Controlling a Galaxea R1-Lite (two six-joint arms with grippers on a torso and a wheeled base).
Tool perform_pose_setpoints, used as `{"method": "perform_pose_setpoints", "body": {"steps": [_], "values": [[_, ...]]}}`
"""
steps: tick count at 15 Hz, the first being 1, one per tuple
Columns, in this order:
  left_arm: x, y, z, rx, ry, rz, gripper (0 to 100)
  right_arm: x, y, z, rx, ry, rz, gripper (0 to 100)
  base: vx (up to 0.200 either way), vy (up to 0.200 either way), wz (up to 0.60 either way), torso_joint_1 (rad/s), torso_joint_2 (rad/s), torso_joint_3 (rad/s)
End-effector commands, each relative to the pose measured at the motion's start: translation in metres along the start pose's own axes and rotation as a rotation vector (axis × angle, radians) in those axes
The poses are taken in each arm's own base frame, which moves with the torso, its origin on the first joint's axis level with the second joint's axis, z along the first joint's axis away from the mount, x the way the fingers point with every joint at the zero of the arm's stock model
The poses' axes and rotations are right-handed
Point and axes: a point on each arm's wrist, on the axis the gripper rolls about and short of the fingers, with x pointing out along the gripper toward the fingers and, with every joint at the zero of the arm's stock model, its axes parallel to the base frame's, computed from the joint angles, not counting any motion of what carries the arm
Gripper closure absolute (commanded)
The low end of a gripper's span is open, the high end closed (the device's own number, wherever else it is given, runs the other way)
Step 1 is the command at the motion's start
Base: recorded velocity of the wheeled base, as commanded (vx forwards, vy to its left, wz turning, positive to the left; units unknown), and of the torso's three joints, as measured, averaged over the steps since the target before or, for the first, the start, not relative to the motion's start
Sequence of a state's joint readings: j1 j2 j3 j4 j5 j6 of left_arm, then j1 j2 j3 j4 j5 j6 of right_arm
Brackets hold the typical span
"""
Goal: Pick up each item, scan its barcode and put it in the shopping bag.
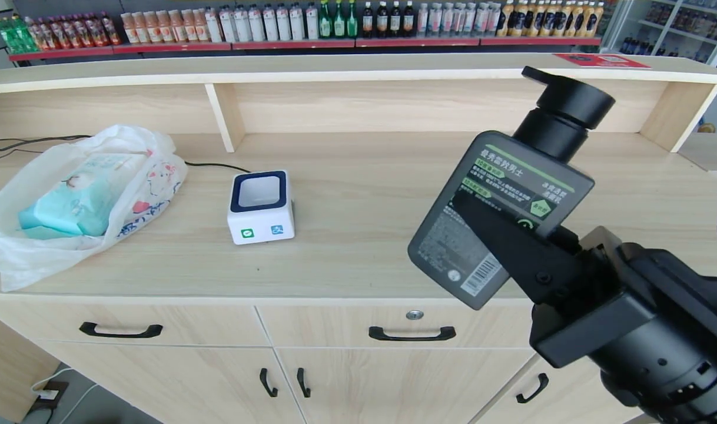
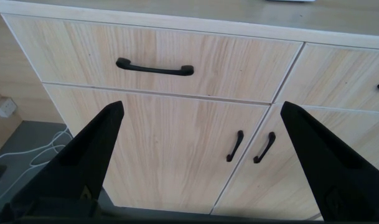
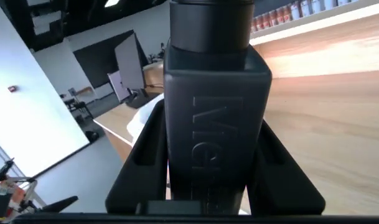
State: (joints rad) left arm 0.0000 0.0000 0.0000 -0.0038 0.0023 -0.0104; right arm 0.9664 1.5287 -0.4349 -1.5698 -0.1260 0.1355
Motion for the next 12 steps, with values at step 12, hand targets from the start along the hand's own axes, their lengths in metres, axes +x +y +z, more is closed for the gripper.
{"method": "perform_pose_setpoints", "body": {"steps": [12], "values": [[0.0,0.0,0.0,-0.002,-0.001,0.001,0,-0.02,-0.14,0.023,-0.509,0.015,-0.56,100,-0.05,0.0,0.0,0.001,0.0,0.001]]}}
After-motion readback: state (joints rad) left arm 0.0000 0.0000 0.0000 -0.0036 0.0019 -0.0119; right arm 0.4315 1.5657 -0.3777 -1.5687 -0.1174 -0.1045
